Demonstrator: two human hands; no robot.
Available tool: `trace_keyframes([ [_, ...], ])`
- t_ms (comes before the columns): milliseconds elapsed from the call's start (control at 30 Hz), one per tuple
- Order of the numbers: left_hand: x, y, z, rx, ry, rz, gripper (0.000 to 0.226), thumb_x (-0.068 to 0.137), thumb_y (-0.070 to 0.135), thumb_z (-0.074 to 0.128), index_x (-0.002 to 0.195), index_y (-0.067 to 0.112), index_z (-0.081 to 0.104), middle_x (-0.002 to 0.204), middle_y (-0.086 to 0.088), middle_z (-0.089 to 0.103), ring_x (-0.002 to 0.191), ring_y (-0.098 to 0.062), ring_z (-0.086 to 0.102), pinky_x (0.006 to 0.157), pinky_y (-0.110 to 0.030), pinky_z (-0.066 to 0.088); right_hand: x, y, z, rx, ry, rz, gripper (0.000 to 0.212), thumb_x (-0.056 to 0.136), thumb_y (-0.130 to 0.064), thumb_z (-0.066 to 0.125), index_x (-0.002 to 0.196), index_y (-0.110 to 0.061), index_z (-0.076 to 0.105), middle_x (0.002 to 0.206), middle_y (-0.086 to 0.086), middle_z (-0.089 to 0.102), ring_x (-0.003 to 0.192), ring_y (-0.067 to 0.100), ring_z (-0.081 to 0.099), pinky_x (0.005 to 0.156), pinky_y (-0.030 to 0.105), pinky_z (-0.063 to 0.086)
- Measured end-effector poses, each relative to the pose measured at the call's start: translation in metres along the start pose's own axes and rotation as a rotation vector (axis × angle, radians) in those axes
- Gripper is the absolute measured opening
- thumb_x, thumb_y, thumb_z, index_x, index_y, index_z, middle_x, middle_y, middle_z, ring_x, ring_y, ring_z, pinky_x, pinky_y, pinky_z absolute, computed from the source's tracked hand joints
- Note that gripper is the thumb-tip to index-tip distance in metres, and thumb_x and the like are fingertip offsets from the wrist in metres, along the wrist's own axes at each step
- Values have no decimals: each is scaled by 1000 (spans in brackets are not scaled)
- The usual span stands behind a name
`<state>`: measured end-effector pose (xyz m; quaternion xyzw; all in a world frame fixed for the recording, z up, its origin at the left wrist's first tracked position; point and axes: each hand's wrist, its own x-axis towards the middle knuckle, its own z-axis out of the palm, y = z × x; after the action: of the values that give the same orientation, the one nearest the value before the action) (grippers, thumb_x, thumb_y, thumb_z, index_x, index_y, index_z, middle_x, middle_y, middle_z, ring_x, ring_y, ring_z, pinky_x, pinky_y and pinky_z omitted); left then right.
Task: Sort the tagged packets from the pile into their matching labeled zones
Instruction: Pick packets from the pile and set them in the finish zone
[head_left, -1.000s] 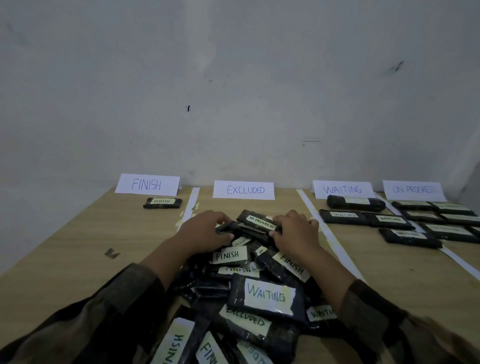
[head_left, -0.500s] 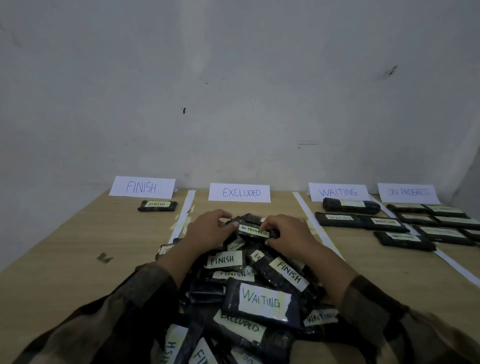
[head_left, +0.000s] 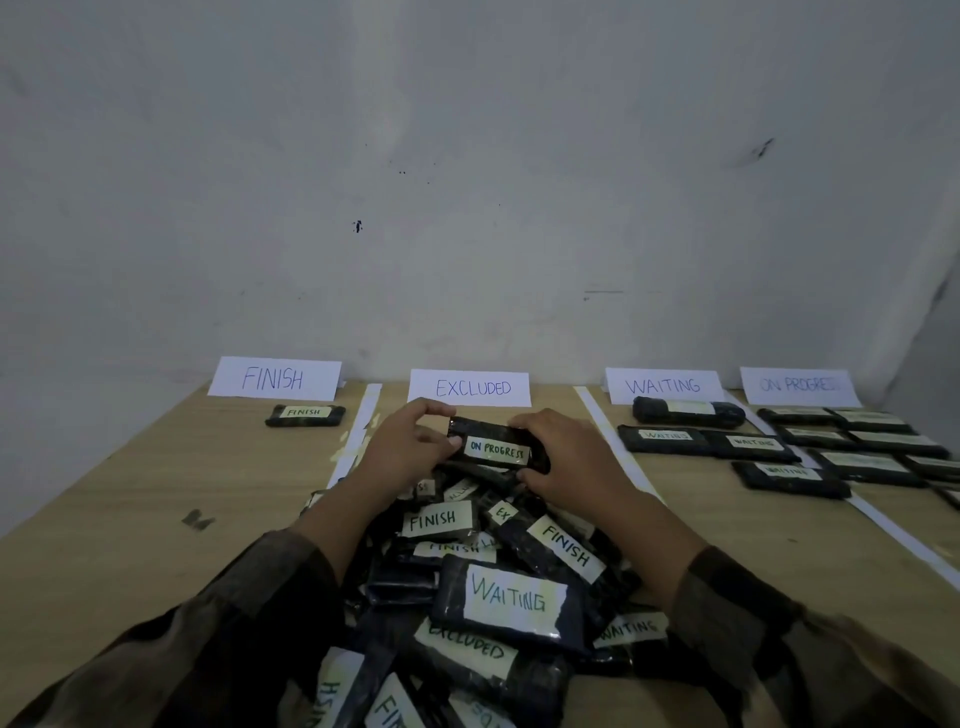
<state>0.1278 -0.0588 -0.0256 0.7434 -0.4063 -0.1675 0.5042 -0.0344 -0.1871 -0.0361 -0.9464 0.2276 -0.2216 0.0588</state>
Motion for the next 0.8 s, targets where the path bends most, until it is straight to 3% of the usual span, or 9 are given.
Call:
trace_keyframes([
  [100, 1, 2, 4, 81, -37, 58, 33, 81, 22, 72, 110, 30, 56, 92, 0, 70, 87, -14, 64, 74, -25, 53, 0, 7, -12, -52, 20, -18, 56, 80, -27, 68, 133, -23, 48, 126, -5, 55, 113, 15, 52, 97, 31, 37],
  [167, 2, 8, 12, 210, -61, 116, 44, 81, 27, 71, 121, 29, 53, 108, 6, 66, 105, -14, 58, 91, -33, 48, -3, 15, -22, -102, 36, -14, 57, 80, -27, 67, 133, -24, 47, 125, -3, 53, 110, 18, 52, 94, 31, 36],
  [300, 4, 26, 35, 431, -90, 264, 57, 86, 32, 64, 139, 24, 42, 136, 2, 52, 126, -18, 46, 103, -34, 38, -18, 39, -50, -200, 41, 51, 57, 81, -28, 65, 135, -23, 46, 125, -1, 48, 106, 19, 51, 86, 28, 36],
  [467, 6, 55, 76, 610, -165, 395, 60, 86, 39, 61, 141, 26, 38, 143, 4, 44, 131, -18, 41, 106, -39, 37, -46, 83, -80, -277, 23, 141, 53, 81, -26, 63, 132, -24, 47, 119, 0, 51, 98, 20, 54, 73, 27, 37],
  [800, -4, 115, 189, 799, -268, 650, 60, 88, 47, 55, 141, 26, 35, 142, 2, 44, 129, -21, 40, 103, -39, 37, -118, 184, -129, -421, 7, 379, 60, 75, -30, 65, 133, -27, 48, 123, -2, 53, 114, 21, 50, 90, 35, 41],
])
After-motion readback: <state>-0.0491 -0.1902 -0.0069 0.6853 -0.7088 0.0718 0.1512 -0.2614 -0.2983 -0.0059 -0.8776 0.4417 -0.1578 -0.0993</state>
